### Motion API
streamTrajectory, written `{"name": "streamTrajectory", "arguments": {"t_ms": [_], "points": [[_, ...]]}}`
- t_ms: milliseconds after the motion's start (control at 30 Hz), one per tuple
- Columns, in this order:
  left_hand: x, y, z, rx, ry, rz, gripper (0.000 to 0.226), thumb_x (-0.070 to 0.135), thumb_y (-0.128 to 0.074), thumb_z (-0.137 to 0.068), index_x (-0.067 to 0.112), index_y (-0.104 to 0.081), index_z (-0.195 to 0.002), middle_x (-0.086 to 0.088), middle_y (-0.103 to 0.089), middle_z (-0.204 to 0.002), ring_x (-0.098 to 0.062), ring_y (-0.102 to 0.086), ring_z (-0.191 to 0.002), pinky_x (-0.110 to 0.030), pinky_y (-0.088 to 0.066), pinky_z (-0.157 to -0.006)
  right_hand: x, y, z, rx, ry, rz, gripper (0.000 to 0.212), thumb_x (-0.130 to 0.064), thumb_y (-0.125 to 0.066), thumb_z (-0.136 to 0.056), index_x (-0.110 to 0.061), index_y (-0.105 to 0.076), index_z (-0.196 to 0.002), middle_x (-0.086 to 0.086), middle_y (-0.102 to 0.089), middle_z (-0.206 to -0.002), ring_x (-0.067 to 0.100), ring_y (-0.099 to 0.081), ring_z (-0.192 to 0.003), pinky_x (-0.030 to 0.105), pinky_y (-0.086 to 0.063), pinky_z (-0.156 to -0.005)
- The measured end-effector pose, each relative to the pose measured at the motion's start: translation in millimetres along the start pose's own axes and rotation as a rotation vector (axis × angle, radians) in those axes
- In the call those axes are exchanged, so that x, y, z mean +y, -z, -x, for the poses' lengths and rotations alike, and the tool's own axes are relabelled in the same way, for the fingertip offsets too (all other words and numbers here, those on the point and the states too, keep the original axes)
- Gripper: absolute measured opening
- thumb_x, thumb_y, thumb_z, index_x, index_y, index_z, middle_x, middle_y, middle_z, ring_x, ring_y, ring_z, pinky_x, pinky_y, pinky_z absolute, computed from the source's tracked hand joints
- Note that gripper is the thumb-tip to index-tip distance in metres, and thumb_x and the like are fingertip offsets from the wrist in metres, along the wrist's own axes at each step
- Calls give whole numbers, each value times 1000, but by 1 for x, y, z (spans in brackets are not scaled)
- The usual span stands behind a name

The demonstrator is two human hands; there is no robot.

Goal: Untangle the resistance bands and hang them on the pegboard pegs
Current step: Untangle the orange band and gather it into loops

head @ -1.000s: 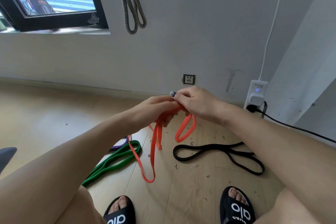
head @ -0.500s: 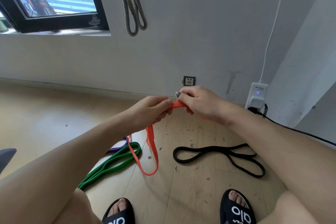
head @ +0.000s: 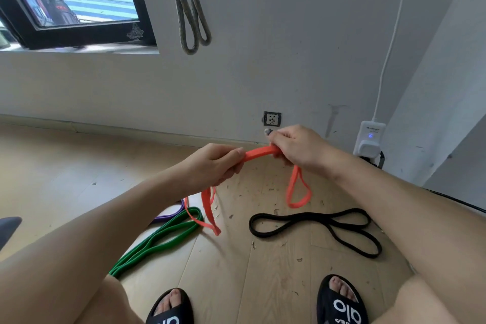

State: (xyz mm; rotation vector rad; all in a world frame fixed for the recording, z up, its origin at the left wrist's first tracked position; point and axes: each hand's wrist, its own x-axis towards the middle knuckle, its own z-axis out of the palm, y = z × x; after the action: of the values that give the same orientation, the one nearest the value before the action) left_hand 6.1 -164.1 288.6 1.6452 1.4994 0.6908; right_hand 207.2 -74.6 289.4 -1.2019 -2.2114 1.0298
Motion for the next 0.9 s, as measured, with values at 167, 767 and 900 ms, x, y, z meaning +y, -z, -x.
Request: {"name": "streamTrajectory", "arguments": {"t_ms": [167, 767, 900], "points": [[4, -3, -2, 12, -30, 11, 49, 37, -38, -109, 7, -61, -79, 1, -52, -59, -14, -42, -51, -30, -38, -52, -12, -22, 2, -110, 65, -107, 58, -51, -38, -107, -13, -65, -73, 3, -64, -64, 13, -55, -57, 34, -45, -63], [5, -3, -1, -20, -14, 31, 47, 39, -42, -108, 5, -63, -83, -4, -58, -62, -17, -50, -52, -29, -46, -52, -12, -20, 4, -150, 57, -73, 55, -50, -44, -105, -13, -63, -69, 4, -57, -65, 15, -50, -58, 31, -42, -58], [-6, 6, 3, -79, 14, 23, 43, 38, -46, -106, 2, -65, -95, -5, -63, -70, -22, -58, -64, -33, -52, -64, -9, -5, 3, -28, 93, 60, 53, -48, -54, -102, -16, -48, -60, -7, -35, -51, 10, -32, -48, 23, -25, -47]]}}
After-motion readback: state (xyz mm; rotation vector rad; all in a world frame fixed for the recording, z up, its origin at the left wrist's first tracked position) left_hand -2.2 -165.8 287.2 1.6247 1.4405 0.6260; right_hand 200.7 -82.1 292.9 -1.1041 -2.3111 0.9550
